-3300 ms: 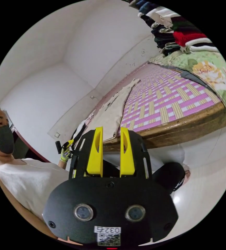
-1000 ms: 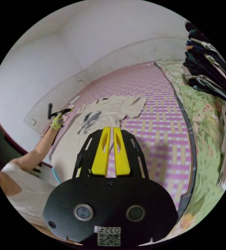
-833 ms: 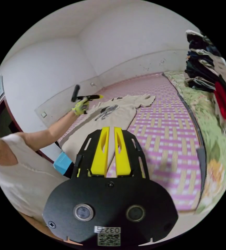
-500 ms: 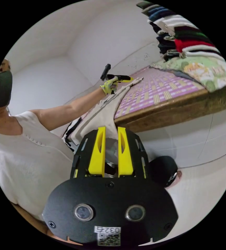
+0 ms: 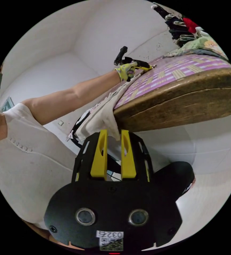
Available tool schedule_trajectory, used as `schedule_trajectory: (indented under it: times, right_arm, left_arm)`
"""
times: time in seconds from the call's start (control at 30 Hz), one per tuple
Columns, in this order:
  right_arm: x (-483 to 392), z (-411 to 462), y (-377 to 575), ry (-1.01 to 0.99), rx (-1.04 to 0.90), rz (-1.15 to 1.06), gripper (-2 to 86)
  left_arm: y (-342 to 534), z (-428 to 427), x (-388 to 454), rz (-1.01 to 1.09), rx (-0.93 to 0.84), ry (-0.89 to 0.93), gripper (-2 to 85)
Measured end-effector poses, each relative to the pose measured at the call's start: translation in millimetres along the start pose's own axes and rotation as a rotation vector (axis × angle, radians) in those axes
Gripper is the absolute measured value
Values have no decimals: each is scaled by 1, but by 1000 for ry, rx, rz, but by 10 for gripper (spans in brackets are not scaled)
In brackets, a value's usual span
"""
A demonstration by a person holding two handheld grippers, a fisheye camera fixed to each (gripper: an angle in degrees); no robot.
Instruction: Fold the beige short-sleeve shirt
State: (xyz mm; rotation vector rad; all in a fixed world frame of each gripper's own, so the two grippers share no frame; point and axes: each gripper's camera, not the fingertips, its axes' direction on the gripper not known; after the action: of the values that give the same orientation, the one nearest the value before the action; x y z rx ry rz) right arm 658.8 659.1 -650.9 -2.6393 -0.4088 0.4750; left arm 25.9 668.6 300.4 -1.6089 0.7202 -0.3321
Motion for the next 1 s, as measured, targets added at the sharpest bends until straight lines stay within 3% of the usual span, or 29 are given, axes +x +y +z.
schedule_trajectory:
  times: [0.1,0.33,0.53,0.7,0.87,1.0]
  right_arm:
    - [-6,-1,0,56,19,-21,-1]
    - [-47,-4,-24,251,-24,-108,-8]
    - [-123,14,-66,392,-74,-350,-8]
    - [-162,67,-84,264,-201,-570,-9]
    - [-137,121,-92,182,-413,-519,-9]
    - [-124,128,-97,175,-442,-479,-9]
  left_arm:
    - [0,-10,-26,-66,26,54,30]
    - [4,-42,-102,-258,125,258,15]
    - [39,-96,-210,-463,318,554,1]
    - [136,-120,-325,-730,519,763,-15]
    - [189,-107,-383,-923,402,658,-17]
    - [186,-101,-398,-931,410,719,-17]
